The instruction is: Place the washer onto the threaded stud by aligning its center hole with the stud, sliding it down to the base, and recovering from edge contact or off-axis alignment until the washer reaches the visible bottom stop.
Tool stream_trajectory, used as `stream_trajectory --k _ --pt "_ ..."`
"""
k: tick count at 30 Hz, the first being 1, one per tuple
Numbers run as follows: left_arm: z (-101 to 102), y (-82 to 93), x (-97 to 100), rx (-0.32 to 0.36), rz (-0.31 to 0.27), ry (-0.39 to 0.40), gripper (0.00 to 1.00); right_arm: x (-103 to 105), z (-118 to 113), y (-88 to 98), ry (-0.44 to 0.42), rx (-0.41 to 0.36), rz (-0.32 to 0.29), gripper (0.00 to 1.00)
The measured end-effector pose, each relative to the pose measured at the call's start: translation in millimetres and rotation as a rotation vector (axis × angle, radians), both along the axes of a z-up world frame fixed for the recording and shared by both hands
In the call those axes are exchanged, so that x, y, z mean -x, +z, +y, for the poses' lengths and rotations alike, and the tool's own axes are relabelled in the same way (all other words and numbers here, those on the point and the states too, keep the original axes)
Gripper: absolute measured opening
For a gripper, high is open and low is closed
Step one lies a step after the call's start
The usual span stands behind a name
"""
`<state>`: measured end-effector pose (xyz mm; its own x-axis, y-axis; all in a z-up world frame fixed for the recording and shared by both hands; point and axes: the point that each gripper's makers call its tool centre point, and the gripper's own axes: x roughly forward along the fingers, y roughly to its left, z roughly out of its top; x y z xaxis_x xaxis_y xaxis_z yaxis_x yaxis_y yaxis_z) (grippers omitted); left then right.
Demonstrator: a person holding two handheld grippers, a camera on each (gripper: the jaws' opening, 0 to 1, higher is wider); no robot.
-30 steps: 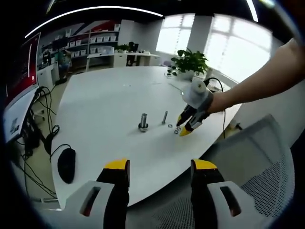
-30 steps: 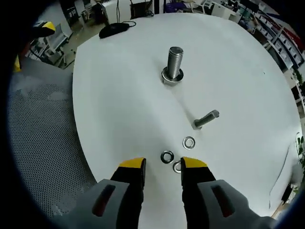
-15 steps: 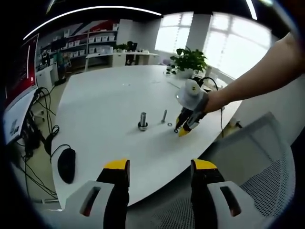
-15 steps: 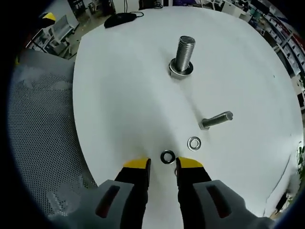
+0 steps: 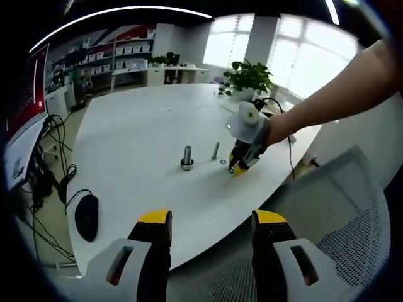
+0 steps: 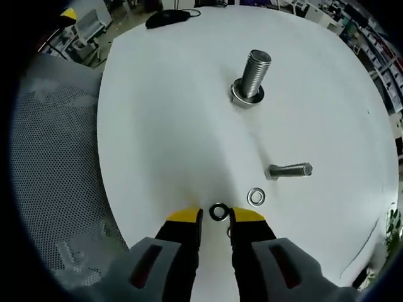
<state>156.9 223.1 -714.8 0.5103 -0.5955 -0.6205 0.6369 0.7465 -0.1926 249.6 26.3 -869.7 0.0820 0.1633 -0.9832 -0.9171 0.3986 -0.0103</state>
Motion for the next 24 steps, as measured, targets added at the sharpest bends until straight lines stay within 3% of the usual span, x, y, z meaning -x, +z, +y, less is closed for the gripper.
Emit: stream_trajectory --k 9,24 --pt "0.5 -1.0 -0.4 -0.005 0.001 0.001 0.49 -2.4 -0.9 -1.9 0.093 0.109 0.036 0.16" --pt "0.1 -0.2 -0.6 -0.002 -0.004 -0.001 0.49 -0.3 -0.6 0.5 -0.055 0.058 -0.022 0.14"
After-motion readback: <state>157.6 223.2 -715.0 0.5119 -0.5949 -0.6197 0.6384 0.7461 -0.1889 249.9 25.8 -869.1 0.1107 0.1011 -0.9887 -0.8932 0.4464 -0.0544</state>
